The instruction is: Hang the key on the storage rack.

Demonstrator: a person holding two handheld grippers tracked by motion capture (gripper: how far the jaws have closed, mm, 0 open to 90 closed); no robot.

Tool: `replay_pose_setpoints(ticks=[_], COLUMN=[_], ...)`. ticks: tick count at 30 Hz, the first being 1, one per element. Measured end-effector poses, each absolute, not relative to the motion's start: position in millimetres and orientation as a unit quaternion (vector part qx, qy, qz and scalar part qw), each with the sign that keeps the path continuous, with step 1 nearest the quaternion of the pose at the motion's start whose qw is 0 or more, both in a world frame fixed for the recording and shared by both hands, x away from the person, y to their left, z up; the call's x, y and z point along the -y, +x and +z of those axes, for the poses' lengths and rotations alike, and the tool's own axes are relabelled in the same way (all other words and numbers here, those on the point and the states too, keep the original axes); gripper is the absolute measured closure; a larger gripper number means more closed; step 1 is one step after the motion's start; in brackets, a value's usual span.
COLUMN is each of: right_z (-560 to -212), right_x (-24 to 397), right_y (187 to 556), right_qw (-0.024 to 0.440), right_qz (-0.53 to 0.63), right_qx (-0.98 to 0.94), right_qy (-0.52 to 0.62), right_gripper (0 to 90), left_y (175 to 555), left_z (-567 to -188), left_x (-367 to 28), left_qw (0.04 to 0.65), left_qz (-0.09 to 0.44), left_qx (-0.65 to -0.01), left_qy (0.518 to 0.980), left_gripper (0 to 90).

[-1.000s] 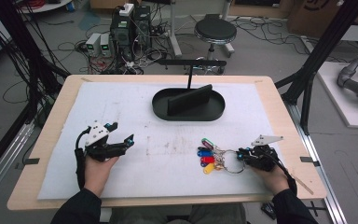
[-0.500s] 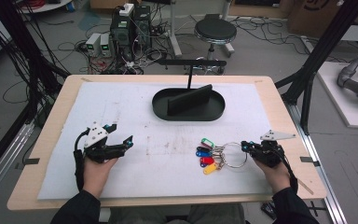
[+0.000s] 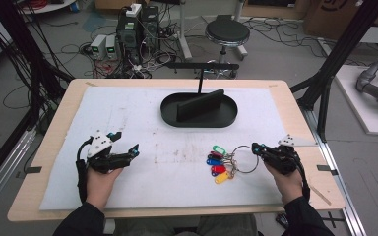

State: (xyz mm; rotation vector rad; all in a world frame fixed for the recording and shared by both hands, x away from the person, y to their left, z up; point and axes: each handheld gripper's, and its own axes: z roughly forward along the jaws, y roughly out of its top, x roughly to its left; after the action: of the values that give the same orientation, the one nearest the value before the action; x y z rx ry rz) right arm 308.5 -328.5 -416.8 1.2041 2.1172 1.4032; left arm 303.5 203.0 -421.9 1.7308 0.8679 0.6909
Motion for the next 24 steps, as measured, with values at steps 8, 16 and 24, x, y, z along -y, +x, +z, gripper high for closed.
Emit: replay_pose_setpoints(ticks=[8,16,24], right_z=[-415,-416,-419], right_x=[315,307,301], right_y=[303,303,303], right_qw=[0.149,0.133,0.105], right_qz=[0.505,0.502,0.490], right_qx=[-0.745,-0.755,-0.772], right_qy=[0.408,0.400,0.392], right_gripper=[86.8,85.7,86.2], left_y=[304,304,305], left_z=[-422,-423,-423], left_x=[-201,-201,-200], left_qw=[0.517,0.516,0.517], left_qz=[0.287,0.285,0.283], left_qx=[-0.360,-0.359,-0.358], left_qy=[0.722,0.724,0.724], left_gripper=[22.6,22.6,22.6])
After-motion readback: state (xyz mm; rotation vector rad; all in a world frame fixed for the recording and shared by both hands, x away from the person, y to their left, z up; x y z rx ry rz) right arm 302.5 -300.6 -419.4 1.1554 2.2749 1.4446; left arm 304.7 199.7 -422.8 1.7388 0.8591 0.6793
